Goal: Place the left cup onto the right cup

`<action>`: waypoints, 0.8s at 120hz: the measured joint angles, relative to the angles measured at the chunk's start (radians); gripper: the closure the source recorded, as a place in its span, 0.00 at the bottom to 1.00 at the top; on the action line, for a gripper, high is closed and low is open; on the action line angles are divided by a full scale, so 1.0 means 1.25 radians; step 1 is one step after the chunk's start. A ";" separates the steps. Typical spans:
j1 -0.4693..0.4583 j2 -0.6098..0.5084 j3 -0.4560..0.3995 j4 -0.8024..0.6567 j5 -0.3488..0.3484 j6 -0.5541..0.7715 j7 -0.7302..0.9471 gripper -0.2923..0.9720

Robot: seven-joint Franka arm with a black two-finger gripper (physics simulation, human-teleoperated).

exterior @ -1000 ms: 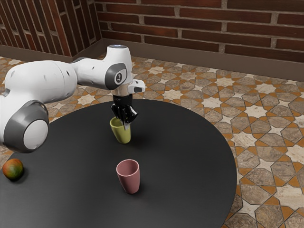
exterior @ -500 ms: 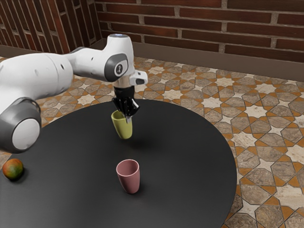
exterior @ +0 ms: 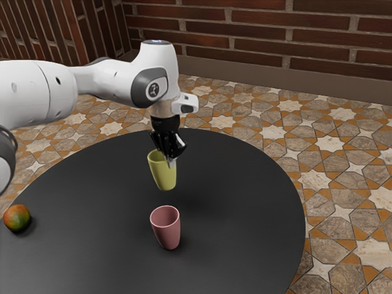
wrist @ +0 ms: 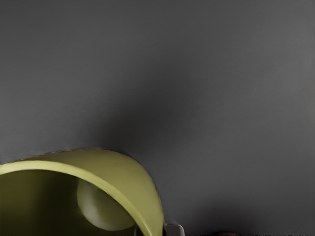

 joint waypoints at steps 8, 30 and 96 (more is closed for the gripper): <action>-0.014 -0.021 0.000 -0.024 0.004 0.004 -0.008 0.85; -0.047 -0.088 -0.007 -0.076 0.023 0.011 -0.038 0.85; -0.048 -0.202 -0.101 -0.205 0.075 0.014 -0.161 0.85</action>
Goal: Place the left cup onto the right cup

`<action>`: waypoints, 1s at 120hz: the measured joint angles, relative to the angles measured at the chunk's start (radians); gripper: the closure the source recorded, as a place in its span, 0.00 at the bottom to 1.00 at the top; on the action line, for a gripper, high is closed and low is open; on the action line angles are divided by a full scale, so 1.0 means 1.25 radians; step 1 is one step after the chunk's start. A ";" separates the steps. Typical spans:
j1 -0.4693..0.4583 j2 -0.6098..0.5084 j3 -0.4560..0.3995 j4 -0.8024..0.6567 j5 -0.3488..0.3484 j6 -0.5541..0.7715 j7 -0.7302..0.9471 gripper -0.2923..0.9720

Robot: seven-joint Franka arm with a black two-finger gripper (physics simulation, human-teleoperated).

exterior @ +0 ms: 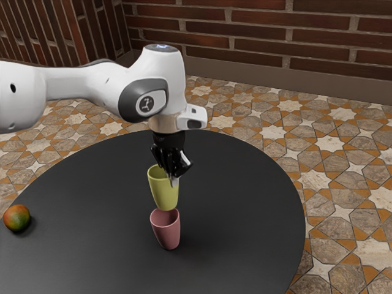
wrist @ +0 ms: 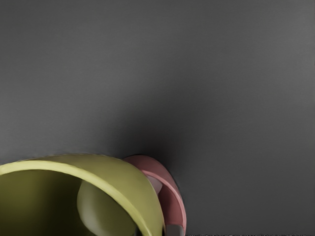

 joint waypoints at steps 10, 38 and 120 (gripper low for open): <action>0.000 -0.009 -0.009 -0.014 0.001 0.000 -0.018 0.85; 0.014 -0.033 -0.029 -0.039 0.005 0.001 -0.063 0.85; 0.012 -0.034 -0.056 -0.061 0.018 0.010 -0.154 0.85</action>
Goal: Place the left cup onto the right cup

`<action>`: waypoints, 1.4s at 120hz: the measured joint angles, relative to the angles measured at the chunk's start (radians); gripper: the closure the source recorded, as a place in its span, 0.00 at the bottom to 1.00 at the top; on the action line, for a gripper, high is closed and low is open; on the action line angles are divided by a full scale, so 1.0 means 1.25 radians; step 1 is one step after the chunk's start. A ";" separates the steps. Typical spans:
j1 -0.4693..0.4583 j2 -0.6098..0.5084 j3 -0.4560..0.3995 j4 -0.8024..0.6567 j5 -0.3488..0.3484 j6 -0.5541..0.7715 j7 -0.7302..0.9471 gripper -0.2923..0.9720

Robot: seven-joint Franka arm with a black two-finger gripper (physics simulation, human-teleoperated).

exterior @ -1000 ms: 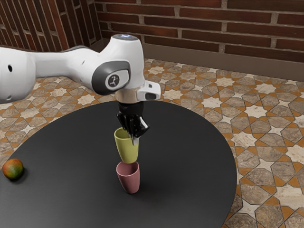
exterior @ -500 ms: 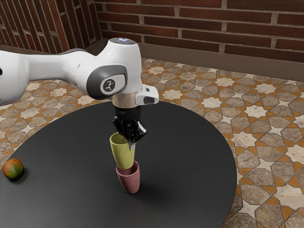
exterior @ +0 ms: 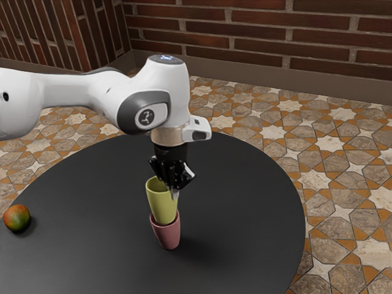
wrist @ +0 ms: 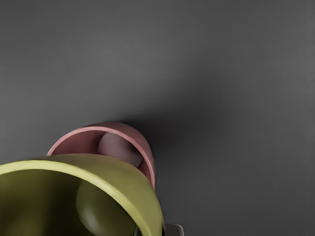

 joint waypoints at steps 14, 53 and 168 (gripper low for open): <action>0.000 0.001 0.000 0.000 0.000 0.003 -0.009 0.85; 0.007 0.009 0.000 0.001 0.008 0.006 -0.029 0.85; -0.015 -0.031 0.006 0.017 0.008 -0.042 -0.115 0.29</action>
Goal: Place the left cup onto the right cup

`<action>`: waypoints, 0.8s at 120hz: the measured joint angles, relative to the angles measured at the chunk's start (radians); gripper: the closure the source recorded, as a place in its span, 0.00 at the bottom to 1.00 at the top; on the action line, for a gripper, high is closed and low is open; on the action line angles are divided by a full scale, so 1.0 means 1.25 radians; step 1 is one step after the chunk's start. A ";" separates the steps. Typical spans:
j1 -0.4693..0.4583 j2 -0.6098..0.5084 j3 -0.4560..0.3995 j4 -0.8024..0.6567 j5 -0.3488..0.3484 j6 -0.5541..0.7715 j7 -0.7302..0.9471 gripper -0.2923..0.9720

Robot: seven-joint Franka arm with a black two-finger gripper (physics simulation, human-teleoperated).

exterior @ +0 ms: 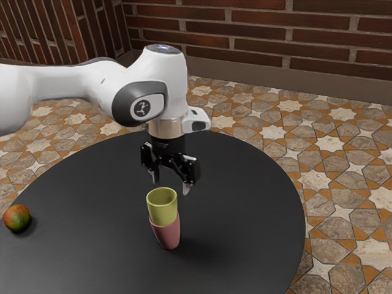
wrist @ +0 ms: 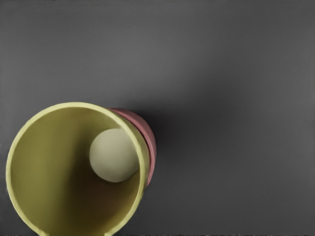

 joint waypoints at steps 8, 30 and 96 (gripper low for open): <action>-0.007 -0.016 0.005 0.018 0.008 -0.016 -0.003 0.28; -0.074 -0.035 0.073 0.076 0.032 -0.074 0.018 0.25; -0.052 -0.038 0.184 0.199 0.046 -0.205 0.191 0.23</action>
